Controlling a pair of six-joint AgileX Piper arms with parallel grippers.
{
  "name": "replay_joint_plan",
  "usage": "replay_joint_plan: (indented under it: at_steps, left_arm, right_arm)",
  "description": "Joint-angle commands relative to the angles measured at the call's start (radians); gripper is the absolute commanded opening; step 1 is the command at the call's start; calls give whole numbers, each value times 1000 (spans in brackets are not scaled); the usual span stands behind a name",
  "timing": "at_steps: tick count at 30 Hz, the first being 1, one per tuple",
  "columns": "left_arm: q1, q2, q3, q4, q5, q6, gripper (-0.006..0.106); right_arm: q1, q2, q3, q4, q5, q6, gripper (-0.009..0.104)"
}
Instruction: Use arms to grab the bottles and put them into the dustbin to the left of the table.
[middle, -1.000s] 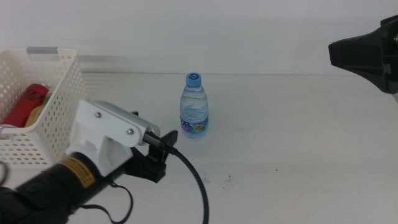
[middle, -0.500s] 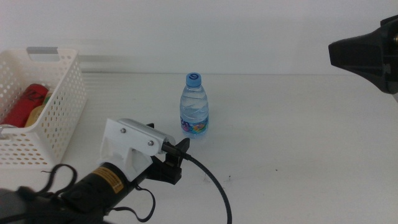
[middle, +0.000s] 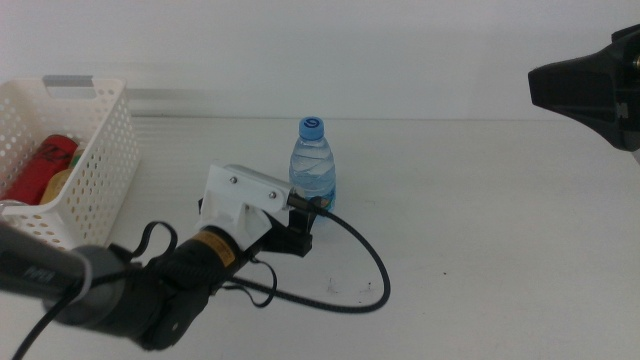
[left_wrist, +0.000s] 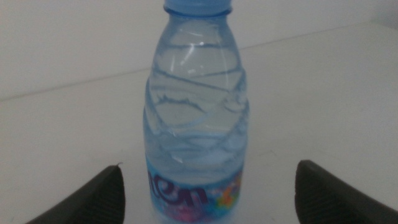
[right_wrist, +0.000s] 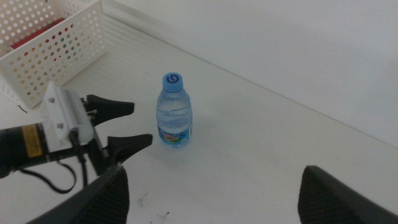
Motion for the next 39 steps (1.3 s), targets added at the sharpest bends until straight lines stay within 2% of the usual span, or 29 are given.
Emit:
replay_joint_plan:
  at_steps: [1, 5, 23, 35, 39]
  left_arm:
    - [22, 28, -38, 52, -7, -30, 94]
    - [41, 76, -104, 81, 17, -39, 94]
    - [41, 298, -371, 69, 28, -52, 94]
    - [41, 319, -398, 35, 24, -50, 94]
    - [41, 326, -398, 27, 10, -50, 88]
  right_arm:
    - [-1, -3, -6, -5, -7, -8, 93]
    - [-1, -3, -6, -5, -7, -8, 93]
    - [-1, -3, -6, -5, -7, -8, 93]
    - [-1, -3, -6, -5, -7, -8, 93]
    - [-1, -3, -6, -5, -7, -8, 93]
